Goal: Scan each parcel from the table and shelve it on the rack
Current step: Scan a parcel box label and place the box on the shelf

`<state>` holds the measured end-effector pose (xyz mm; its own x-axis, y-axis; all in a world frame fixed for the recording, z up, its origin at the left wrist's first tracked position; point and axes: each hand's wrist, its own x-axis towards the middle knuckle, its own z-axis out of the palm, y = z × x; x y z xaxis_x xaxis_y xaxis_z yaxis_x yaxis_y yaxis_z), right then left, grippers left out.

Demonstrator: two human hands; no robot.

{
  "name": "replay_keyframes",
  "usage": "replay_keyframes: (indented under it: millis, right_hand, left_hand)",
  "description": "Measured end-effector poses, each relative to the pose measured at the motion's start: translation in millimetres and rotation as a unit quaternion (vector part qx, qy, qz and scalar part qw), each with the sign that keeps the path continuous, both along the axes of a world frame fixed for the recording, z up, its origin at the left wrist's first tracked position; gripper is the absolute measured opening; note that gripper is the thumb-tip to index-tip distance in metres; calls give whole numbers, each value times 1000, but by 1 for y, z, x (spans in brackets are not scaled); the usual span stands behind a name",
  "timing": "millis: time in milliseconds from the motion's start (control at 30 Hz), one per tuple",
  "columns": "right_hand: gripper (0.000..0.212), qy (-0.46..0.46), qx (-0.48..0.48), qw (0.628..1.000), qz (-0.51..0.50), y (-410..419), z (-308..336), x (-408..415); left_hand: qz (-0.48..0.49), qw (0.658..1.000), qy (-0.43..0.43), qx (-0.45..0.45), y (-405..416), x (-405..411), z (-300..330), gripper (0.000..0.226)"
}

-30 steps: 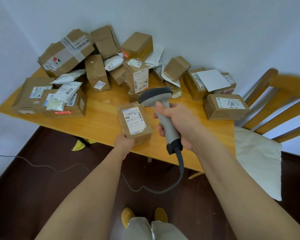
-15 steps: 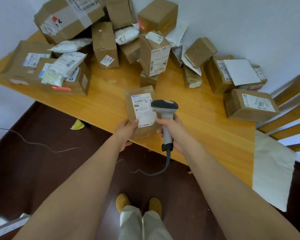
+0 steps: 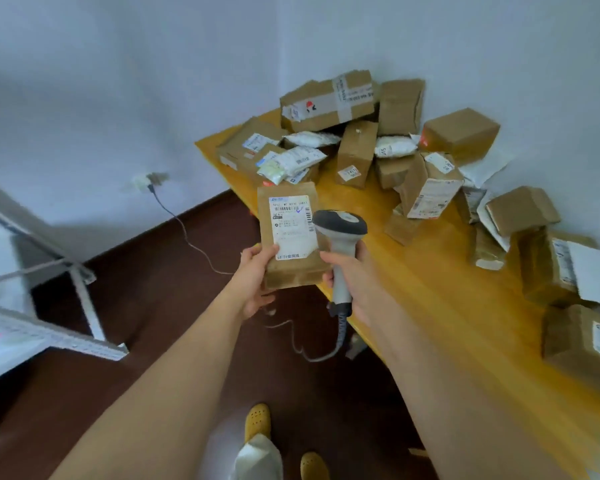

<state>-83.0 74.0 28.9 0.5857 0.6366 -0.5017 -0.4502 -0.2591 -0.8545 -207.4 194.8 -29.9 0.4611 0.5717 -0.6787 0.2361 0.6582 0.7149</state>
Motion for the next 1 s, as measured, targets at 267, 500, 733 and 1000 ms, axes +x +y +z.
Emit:
replay_keyframes:
  millis: [267,500,733,1000]
  right_hand:
    - [38,-24,98,962,252,78,63,-169]
    - [25,-55,131,905,402,112,92,-351]
    - [26,-73,137,871,466,158,97,-547]
    - [19,-69,131,833,533,194,117,-701]
  left_hand:
    - [294,949,-89,66,7,-225,78,62]
    - [436,890,-66,112,-5,-418,111,31]
    - [517,845,-32,133,-3,-620,127,39]
    - [602,790,-11,118,28,-773,144,41]
